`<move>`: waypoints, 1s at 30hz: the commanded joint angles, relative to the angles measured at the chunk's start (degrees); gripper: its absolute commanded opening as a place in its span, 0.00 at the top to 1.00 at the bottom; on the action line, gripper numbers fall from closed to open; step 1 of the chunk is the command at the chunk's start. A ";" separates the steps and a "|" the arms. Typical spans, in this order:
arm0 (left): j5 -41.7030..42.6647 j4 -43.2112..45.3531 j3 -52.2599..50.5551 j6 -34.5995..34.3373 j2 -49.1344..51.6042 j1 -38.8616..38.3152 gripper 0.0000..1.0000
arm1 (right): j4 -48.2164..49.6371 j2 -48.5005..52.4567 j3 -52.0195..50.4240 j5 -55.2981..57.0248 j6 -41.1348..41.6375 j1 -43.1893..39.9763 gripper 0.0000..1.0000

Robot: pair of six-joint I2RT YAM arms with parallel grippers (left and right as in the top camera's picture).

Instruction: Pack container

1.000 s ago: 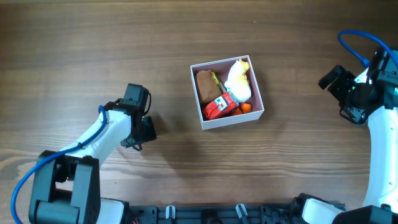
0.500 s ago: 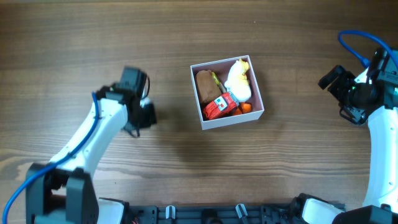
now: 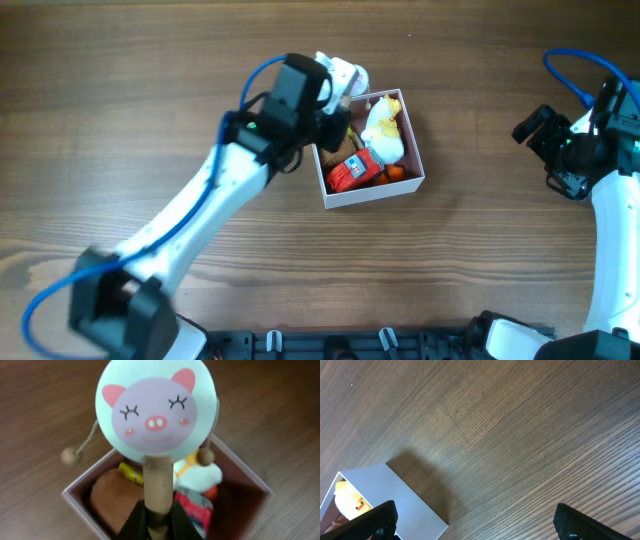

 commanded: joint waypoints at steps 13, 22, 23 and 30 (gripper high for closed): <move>-0.35 2.47 0.98 -0.37 10.51 -1.79 0.00 | 0.15 0.00 0.31 -0.48 0.74 0.09 0.00; -21.03 -19.41 4.28 -9.40 -12.02 0.02 0.00 | 0.15 0.00 0.31 -0.48 0.74 0.09 0.00; -22.25 -21.99 4.28 -11.56 -13.64 0.79 0.00 | 0.15 0.00 0.31 -0.48 0.76 0.09 0.00; -24.50 -43.80 4.26 -31.95 -19.67 16.20 0.00 | 0.15 0.00 0.31 -0.48 0.76 0.09 0.00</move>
